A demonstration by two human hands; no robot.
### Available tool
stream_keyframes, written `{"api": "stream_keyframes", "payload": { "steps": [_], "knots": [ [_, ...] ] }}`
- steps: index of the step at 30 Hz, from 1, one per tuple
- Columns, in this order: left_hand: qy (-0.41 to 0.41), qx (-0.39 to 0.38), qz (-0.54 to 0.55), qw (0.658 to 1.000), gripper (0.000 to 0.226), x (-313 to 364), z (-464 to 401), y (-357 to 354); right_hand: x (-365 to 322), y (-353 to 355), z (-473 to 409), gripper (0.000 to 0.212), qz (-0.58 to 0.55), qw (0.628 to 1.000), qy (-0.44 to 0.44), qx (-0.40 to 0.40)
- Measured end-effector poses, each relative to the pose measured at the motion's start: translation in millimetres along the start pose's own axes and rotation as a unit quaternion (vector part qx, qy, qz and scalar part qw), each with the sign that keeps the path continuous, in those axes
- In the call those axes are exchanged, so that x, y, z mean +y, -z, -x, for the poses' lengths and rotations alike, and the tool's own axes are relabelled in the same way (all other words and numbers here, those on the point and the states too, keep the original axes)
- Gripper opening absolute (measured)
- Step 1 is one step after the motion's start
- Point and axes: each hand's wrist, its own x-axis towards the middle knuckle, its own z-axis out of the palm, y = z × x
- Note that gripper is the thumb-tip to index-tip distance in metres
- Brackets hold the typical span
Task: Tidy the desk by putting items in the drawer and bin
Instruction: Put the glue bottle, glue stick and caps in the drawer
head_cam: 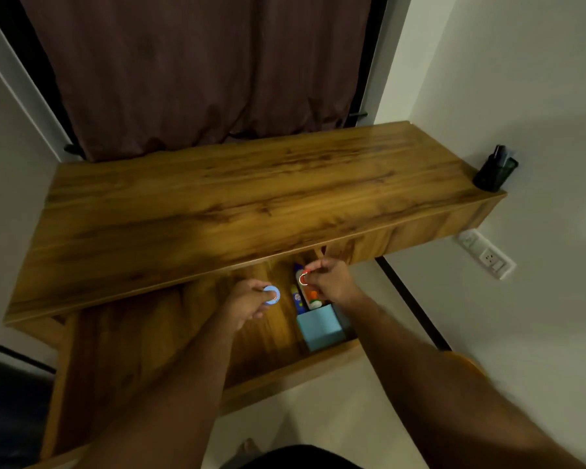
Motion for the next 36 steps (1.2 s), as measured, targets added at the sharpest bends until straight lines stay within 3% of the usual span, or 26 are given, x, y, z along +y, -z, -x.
{"api": "stream_keyframes", "payload": {
  "steps": [7, 12, 16, 27, 36],
  "knots": [
    [0.038, -0.061, -0.066, 0.995, 0.033, -52.0, -22.7, 11.5, 44.1, -25.7, -8.0, 0.022, 0.14, 0.988, -0.057, 0.011],
    [0.052, -0.065, -0.113, 0.99, 0.028, -88.5, -33.3, 9.9, 73.0, -37.7, -16.1, 0.026, 0.263, 0.961, -0.084, -0.028],
    [0.035, -0.074, -0.169, 0.982, 0.037, -104.3, -37.4, 7.6, 85.1, -46.4, -20.9, 0.023, 0.328, 0.94, -0.088, -0.035],
    [0.001, -0.107, -0.284, 0.953, 0.042, -113.5, -36.2, 8.1, 101.0, -62.9, -30.1, 0.042, 0.464, 0.876, -0.086, -0.099],
    [-0.004, -0.108, -0.32, 0.941, 0.045, -122.3, -32.8, -4.0, 108.1, -64.0, -25.9, 0.038, 0.513, 0.846, -0.075, -0.124]
  ]
}}
